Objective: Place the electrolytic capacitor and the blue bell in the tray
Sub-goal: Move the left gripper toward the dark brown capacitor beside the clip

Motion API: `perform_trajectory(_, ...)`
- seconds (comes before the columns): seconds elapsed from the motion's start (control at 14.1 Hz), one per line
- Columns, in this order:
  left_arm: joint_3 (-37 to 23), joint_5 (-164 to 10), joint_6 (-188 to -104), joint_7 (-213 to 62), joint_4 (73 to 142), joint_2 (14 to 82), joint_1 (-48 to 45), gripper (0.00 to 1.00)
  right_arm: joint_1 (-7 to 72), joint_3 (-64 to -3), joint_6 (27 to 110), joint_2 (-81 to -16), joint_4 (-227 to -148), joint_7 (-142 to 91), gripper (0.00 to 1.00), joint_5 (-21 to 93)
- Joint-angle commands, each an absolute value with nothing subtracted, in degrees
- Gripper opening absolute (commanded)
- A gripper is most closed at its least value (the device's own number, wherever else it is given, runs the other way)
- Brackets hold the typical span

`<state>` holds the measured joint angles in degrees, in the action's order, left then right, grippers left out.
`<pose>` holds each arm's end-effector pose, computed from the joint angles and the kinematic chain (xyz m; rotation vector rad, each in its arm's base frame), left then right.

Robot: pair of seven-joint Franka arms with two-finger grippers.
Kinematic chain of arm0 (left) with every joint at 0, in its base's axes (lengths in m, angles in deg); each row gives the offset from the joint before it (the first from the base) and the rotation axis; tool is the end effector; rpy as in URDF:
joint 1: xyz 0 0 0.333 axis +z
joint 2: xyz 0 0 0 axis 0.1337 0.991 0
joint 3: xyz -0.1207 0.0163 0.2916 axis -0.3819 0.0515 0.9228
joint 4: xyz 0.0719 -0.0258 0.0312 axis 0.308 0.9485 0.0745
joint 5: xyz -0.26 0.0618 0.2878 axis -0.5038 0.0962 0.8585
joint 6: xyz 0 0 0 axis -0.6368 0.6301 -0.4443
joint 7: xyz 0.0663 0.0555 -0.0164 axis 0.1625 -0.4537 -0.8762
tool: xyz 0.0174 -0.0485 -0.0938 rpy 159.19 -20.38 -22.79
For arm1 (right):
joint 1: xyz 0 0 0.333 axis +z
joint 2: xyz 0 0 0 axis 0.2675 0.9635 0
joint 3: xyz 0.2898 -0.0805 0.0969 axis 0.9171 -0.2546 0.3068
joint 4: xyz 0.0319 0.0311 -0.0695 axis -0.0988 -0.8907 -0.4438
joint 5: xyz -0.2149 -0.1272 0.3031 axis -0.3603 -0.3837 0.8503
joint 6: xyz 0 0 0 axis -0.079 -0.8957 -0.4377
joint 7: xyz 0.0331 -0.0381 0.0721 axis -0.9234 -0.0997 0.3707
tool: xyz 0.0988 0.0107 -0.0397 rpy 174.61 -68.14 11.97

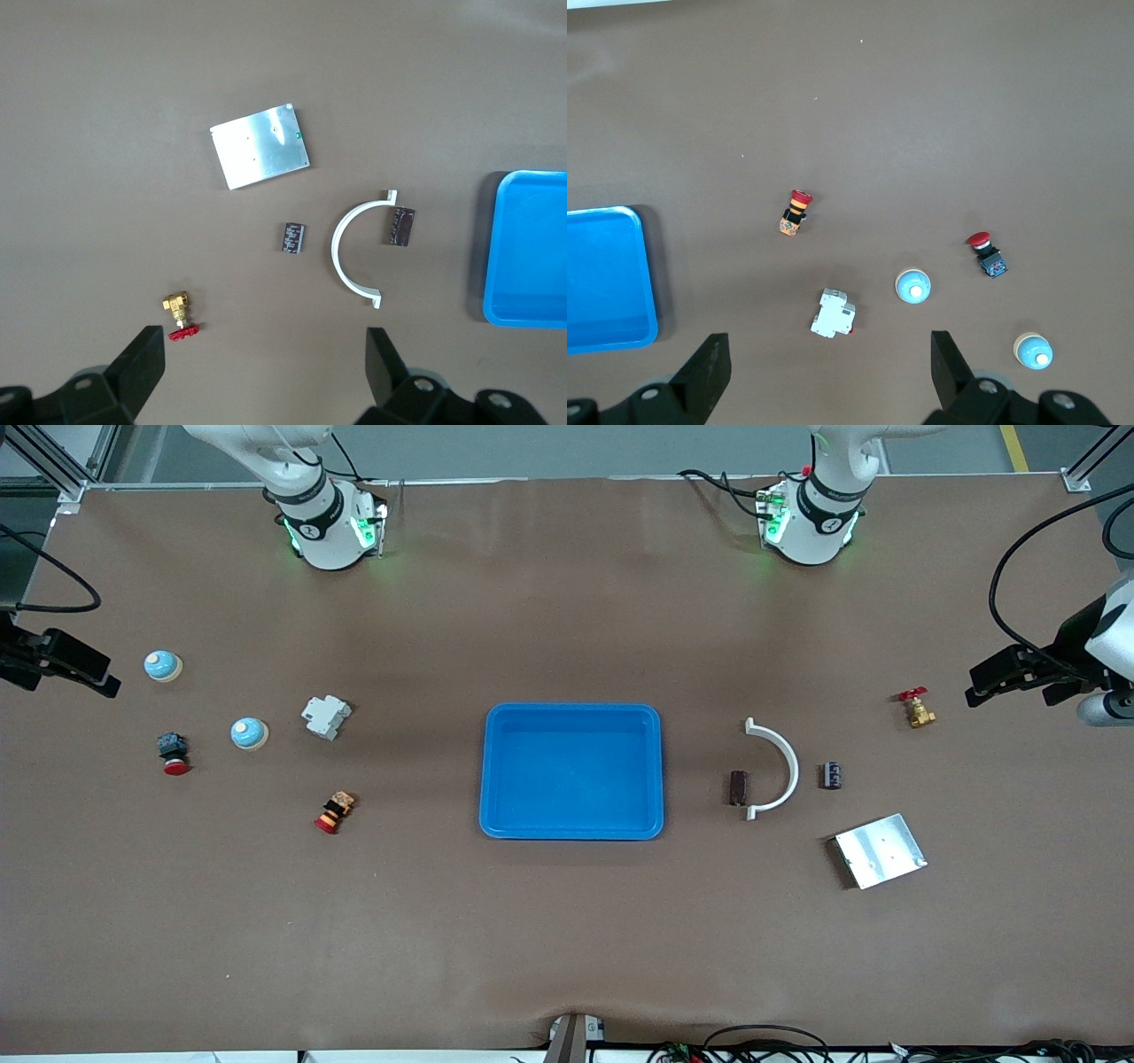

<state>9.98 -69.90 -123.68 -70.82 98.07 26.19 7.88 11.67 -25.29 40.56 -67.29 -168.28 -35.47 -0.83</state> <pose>0.5810 -0.0120 0.5995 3.1128 0.0249 0.0467 0.5761 -0.0140 0.6553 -3.1238 0.1781 -0.0678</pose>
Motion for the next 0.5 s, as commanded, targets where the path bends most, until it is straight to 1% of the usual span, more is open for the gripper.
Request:
perform_trajectory(0.0, 9.65, -68.82, -123.73, -71.08, 97.17, 26.79, 8.12, 1.0, 11.39, -24.98, 39.9, -68.53, -168.11, -34.94, 1.0, -1.4)
perform_trajectory(0.43, 9.82, -69.51, -123.82, -71.51, 96.9, 26.79, 8.65, 1.0, 11.21, -25.33, 39.9, -69.15, -168.46, -32.83, 1.0, -1.49)
